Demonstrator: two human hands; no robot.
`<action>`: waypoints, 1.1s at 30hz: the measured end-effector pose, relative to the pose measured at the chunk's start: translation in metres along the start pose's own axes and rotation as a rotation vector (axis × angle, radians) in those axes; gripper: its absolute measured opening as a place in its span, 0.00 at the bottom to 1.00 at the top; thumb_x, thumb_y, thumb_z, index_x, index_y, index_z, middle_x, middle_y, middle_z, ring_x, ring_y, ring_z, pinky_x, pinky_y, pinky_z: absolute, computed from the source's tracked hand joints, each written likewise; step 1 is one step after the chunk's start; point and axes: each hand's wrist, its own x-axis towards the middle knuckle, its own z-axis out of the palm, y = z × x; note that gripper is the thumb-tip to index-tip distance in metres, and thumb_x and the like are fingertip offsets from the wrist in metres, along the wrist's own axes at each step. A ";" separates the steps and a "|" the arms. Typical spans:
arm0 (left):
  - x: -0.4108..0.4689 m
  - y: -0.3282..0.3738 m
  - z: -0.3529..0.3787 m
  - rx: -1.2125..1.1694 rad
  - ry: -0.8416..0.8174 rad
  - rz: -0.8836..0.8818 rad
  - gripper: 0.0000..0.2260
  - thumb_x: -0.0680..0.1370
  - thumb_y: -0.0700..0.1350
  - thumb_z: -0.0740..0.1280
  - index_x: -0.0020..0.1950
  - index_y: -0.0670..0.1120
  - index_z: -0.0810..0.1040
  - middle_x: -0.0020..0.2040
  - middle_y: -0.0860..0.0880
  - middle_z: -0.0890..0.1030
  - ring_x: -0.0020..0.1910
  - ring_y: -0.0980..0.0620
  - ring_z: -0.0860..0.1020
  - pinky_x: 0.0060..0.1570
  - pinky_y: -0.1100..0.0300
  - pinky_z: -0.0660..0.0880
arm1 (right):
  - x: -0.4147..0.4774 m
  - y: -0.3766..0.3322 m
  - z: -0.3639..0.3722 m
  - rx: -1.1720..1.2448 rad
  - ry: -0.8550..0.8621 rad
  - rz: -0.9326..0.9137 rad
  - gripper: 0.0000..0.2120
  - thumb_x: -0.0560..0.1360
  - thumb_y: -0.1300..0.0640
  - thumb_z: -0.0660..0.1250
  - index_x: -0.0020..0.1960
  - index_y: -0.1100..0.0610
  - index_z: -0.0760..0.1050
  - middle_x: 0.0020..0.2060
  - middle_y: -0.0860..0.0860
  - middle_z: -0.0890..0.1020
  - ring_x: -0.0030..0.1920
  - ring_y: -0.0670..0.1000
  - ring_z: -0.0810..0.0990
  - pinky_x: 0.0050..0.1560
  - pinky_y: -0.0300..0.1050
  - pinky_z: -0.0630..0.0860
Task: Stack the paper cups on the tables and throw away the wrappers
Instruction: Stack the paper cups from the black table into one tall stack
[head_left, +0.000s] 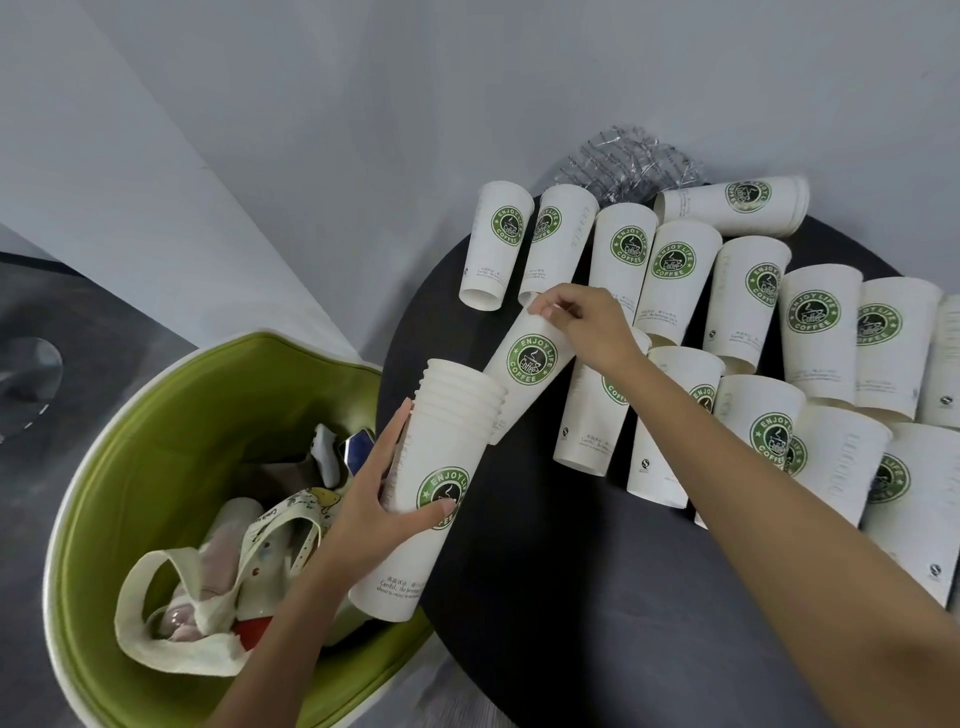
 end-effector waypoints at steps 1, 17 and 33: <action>-0.002 0.000 0.000 -0.001 0.001 0.005 0.45 0.62 0.56 0.78 0.71 0.75 0.56 0.69 0.53 0.73 0.65 0.46 0.76 0.61 0.44 0.76 | -0.003 -0.002 -0.003 0.011 0.017 -0.012 0.08 0.77 0.63 0.64 0.45 0.54 0.81 0.35 0.36 0.76 0.34 0.30 0.72 0.39 0.25 0.64; -0.022 0.004 0.010 -0.009 -0.057 0.041 0.47 0.62 0.53 0.78 0.74 0.70 0.56 0.69 0.57 0.73 0.62 0.50 0.78 0.59 0.47 0.78 | -0.039 -0.031 -0.064 0.248 0.298 -0.174 0.11 0.76 0.64 0.63 0.45 0.51 0.80 0.43 0.45 0.81 0.45 0.46 0.75 0.49 0.37 0.69; -0.025 0.013 0.028 -0.083 -0.161 0.045 0.46 0.67 0.40 0.78 0.74 0.68 0.57 0.71 0.58 0.72 0.64 0.52 0.77 0.54 0.59 0.79 | -0.086 -0.035 -0.021 0.274 0.007 -0.125 0.15 0.77 0.63 0.61 0.43 0.45 0.80 0.45 0.58 0.81 0.43 0.50 0.73 0.47 0.40 0.68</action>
